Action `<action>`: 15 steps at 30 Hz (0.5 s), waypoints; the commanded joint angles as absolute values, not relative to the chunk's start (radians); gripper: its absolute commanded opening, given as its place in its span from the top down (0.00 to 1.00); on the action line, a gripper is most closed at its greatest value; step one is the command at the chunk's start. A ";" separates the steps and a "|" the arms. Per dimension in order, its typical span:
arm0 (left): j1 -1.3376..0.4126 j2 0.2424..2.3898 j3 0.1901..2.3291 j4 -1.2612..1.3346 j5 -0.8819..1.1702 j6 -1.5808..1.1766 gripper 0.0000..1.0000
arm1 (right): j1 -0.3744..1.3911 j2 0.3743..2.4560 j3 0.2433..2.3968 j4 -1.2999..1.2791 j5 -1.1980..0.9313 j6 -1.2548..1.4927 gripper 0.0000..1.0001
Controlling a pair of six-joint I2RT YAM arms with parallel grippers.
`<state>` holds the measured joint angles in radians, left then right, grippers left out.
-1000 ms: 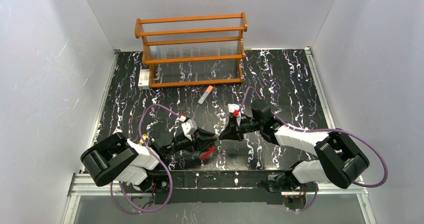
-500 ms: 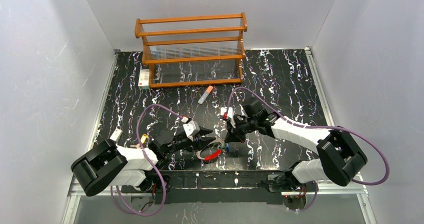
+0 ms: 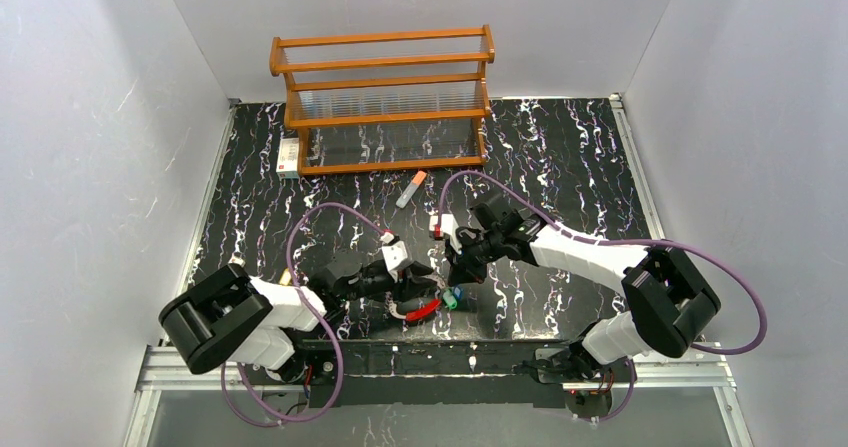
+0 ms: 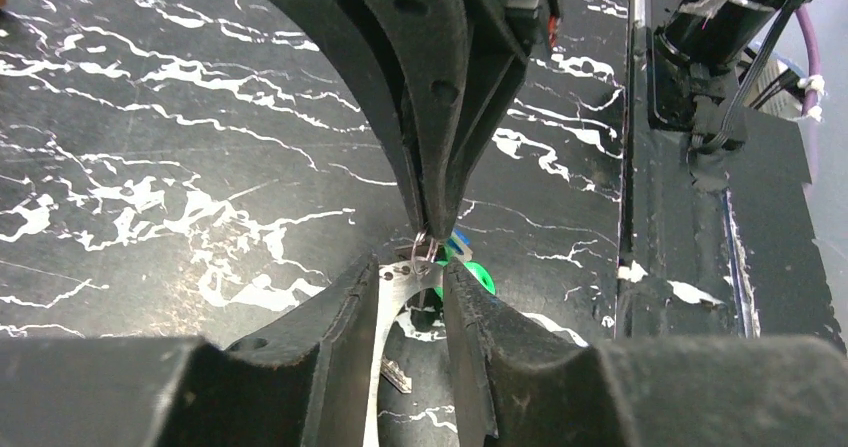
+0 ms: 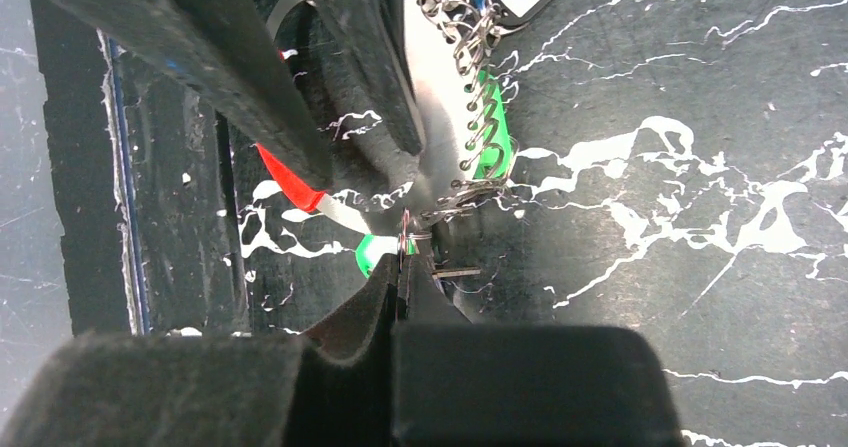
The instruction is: Put the keys on the keyring
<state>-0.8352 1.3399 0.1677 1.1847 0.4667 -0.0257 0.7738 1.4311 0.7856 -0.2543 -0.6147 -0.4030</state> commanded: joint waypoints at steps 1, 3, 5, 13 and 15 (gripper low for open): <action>-0.842 1.369 0.206 1.180 0.507 -0.014 0.72 | 0.787 1.420 0.831 -0.271 -0.666 -0.429 0.99; -0.843 1.388 0.216 1.180 0.521 -0.015 0.73 | 0.788 1.423 0.834 -0.274 -0.674 -0.429 0.99; -0.844 1.406 0.230 1.180 0.538 -0.014 0.74 | 0.788 1.426 0.837 -0.274 -0.681 -0.430 0.99; -0.847 1.466 0.259 1.180 0.562 -0.005 0.77 | 0.791 1.428 0.846 -0.271 -0.700 -0.430 0.99; -0.848 1.477 0.265 1.180 0.570 -0.005 0.82 | 0.791 1.429 0.849 -0.275 -0.700 -0.430 0.99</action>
<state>-0.8413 1.4605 0.2337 1.1721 0.5323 -0.0227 0.7845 1.4315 0.8040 -0.2749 -0.6632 -0.4225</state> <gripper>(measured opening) 0.214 0.032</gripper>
